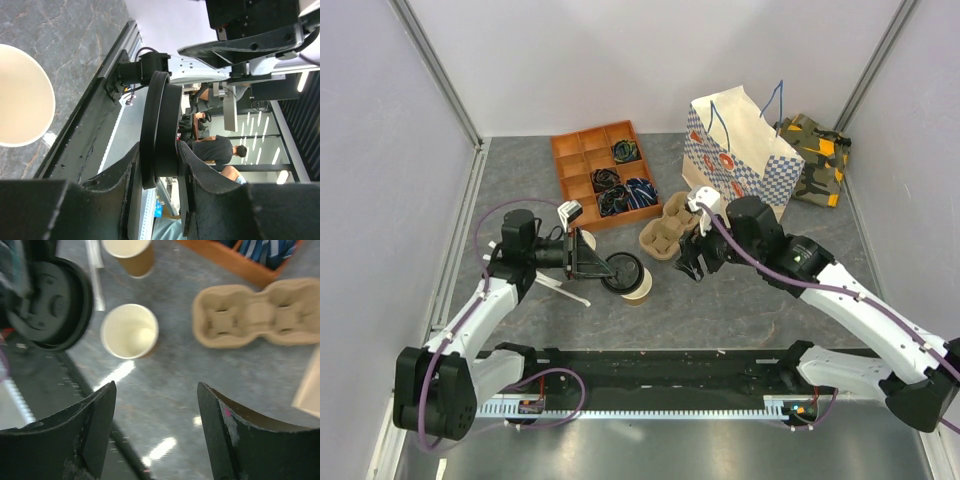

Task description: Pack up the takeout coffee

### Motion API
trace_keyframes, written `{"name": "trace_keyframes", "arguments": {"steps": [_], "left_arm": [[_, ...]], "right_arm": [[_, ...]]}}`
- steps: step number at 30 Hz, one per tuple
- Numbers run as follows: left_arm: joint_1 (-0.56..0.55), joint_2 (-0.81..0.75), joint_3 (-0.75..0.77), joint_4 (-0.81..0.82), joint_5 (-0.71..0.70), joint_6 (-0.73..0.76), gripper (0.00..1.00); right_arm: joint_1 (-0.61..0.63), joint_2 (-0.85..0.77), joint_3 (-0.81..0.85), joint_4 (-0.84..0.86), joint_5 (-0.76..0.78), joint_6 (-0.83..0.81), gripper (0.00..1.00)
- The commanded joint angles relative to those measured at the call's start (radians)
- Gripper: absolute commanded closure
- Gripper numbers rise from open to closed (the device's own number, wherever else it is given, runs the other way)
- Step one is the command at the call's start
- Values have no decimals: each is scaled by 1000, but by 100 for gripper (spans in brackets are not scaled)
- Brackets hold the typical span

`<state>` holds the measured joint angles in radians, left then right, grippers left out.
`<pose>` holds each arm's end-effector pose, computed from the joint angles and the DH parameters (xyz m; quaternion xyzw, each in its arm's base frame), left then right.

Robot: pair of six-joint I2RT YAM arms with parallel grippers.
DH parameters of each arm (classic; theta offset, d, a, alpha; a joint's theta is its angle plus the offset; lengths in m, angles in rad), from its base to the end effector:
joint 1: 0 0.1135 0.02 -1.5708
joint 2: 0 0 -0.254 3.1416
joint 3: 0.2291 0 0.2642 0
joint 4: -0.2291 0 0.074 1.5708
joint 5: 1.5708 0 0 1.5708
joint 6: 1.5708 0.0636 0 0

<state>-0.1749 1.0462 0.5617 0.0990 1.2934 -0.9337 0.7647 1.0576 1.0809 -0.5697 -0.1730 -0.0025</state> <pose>0.2189 -0.1008 0.2322 0.0675 0.7396 -0.6596 0.1160 0.1857 0.1934 0.3298 -0.3643 0.7895 0.2515 0.4252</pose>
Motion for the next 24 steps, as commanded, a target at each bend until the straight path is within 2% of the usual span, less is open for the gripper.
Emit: {"name": "trace_keyframes", "arguments": {"steps": [1, 8, 11, 12, 13, 15, 18, 19, 21, 24], "left_arm": [[-20, 31, 59, -31, -25, 108, 98], [-48, 61, 82, -80, -48, 163, 98], [-49, 74, 83, -93, -45, 174, 98], [-48, 78, 81, -93, -45, 176, 98], [-49, 83, 81, -93, -40, 177, 98], [-49, 100, 78, -93, -39, 185, 98], [-49, 118, 79, -93, -28, 199, 98], [-49, 132, 83, -93, -28, 202, 98], [-49, 141, 89, -93, -25, 211, 98], [-49, 163, 95, -93, -19, 219, 98]], "right_arm": [[-25, 16, 31, 63, -209, 242, 27], [-25, 79, -30, 126, -246, 180, 33], [-24, 81, -55, 163, -241, 187, 39], [-24, 84, -56, 165, -238, 191, 42], [-24, 87, -59, 172, -234, 205, 49], [-24, 90, -70, 179, -240, 226, 54], [-25, 133, -50, 162, -310, 269, 52], [-30, 192, -35, 113, -372, 288, 52], [-42, 269, 20, 67, -433, 301, 57], [-64, 349, 33, 73, -473, 329, 56]]}}
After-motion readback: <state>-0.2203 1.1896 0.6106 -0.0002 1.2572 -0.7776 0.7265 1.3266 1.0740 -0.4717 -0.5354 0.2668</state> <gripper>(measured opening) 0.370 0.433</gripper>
